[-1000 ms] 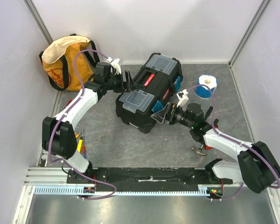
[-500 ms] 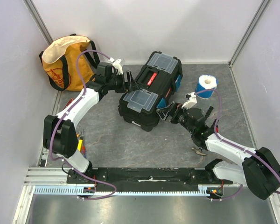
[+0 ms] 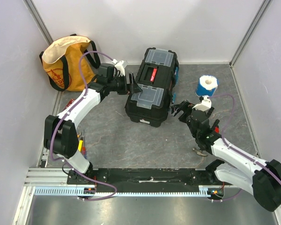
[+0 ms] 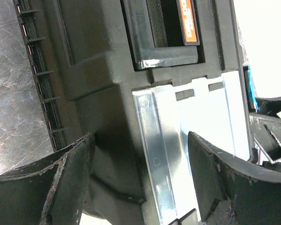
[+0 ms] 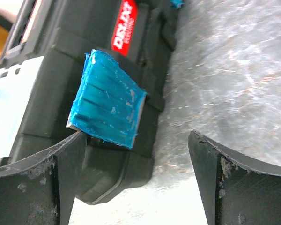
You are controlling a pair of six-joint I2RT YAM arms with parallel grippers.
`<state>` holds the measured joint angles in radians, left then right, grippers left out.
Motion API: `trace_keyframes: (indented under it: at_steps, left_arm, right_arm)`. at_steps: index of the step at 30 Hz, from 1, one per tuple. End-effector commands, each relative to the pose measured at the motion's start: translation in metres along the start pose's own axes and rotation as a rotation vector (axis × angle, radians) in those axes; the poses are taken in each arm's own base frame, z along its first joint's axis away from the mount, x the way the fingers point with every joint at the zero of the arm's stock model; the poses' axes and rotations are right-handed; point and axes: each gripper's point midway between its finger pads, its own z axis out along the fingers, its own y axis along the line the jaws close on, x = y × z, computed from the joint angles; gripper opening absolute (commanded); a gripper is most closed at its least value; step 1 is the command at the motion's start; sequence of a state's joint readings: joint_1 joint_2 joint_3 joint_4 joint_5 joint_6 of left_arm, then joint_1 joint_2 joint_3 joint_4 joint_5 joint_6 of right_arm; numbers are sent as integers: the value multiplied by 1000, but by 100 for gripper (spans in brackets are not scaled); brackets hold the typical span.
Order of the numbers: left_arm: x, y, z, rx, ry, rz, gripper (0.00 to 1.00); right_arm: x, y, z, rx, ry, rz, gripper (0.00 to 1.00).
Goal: Pack the tool kit
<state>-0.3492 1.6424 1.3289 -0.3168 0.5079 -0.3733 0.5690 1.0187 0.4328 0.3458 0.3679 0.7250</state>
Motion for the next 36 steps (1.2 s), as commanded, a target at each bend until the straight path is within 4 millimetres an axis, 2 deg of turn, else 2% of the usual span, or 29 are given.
trace_keyframes:
  at_steps: [1, 3, 6, 9, 12, 14, 15, 18, 20, 22, 24, 29, 32, 36]
  left_arm:
    - [66, 25, 1, -98, 224, -85, 83]
    - [60, 23, 0, -101, 206, -77, 83]
    - [43, 18, -6, -108, 163, -57, 82]
    - [18, 9, -14, -117, 106, -24, 83]
    - [-6, 0, -22, -119, 48, 8, 83]
    - [-21, -5, -25, -120, 14, 29, 85]
    - [-27, -6, -26, -122, 0, 39, 89]
    - [-45, -9, -31, -129, -47, 86, 98]
    - [-55, -8, -31, -133, -71, 106, 99]
    - [-63, -7, -28, -128, -82, 120, 99]
    - [-72, -3, -23, -127, -89, 113, 99]
    - [-83, 6, 6, -88, -76, 103, 97]
    - [-91, 19, 25, -98, -70, 93, 96]
    - [-90, 29, 41, -82, -42, 65, 94]
  right_arm:
    - [-46, -41, -9, 258, -190, 30, 93]
    - [-50, -52, -15, 323, -202, 27, 92]
    - [-62, -54, -24, 359, -218, 23, 91]
    - [-77, -43, -29, 347, -225, 11, 88]
    - [-94, -20, -27, 292, -227, 3, 88]
    - [-101, -3, -22, 245, -218, -4, 94]
    - [-101, 4, -16, 221, -199, -22, 98]
    - [-106, 41, 8, 100, -120, -75, 98]
    - [-109, 63, 30, 10, -47, -86, 98]
    - [-109, 76, 51, -71, 17, -74, 98]
    - [-105, 79, 69, -120, 77, -60, 98]
    - [-97, 79, 106, -177, 168, -72, 95]
    - [-79, 77, 123, -199, 245, -66, 90]
    - [-46, 78, 132, -257, 365, -36, 83]
